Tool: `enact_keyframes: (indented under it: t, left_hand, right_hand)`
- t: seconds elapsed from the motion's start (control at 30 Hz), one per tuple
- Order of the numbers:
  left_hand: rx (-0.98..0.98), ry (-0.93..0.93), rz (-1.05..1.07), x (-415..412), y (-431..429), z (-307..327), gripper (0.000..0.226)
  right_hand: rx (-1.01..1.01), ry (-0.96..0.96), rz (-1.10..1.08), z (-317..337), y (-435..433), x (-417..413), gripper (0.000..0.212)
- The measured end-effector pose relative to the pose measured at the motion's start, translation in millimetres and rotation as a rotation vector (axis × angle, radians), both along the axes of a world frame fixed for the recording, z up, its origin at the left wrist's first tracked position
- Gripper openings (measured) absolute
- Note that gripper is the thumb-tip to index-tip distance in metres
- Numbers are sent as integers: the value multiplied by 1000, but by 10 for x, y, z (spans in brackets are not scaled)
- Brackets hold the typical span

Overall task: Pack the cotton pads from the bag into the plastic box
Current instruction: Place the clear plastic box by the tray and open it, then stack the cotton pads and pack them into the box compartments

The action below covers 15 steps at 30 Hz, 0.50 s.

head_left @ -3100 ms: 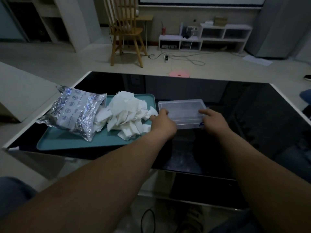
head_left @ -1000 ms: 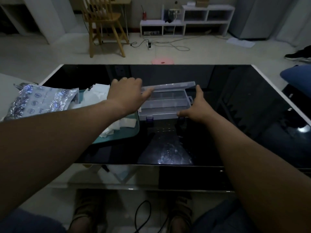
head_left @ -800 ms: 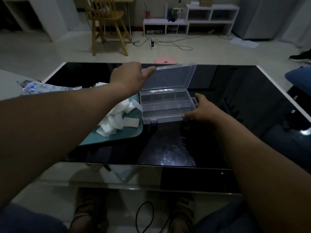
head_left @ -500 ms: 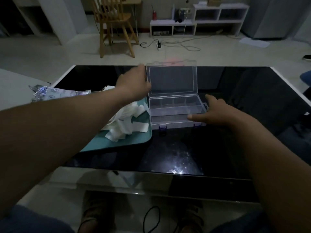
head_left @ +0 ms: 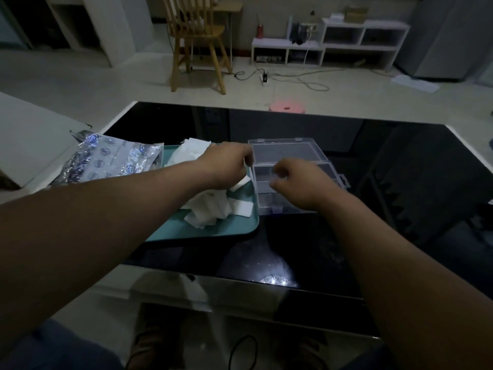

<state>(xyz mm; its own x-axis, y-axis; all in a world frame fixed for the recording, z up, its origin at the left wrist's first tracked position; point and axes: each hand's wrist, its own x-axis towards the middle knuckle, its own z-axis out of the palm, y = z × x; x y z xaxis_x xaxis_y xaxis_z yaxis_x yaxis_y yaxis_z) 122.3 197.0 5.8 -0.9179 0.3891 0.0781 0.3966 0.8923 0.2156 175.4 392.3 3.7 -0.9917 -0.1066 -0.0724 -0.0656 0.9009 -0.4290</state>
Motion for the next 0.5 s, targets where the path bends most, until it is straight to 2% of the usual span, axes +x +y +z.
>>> enact_keyframes:
  t: [0.07, 0.17, 0.23, 0.3, 0.4, 0.5]
  left_hand:
    - [52, 52, 40, 33, -78, 28, 27]
    - [263, 94, 131, 153, -300, 104, 25]
    - [394, 103, 193, 267, -488, 146, 22]
    - [464, 83, 243, 398, -657, 167, 18]
    - [540, 58, 291, 519, -891, 153, 18]
    - [608, 87, 333, 623, -1070, 156, 20]
  right_hand:
    - [-3, 21, 19, -57, -136, -38, 46]
    - [106, 118, 73, -161, -424, -144, 55]
    - [176, 144, 54, -200, -600, -231, 47]
    - [191, 143, 5, -204, -714, -294, 28]
    - [124, 181, -52, -179, -806, -312, 13]
    - [-56, 285, -98, -18, -816, -278, 15]
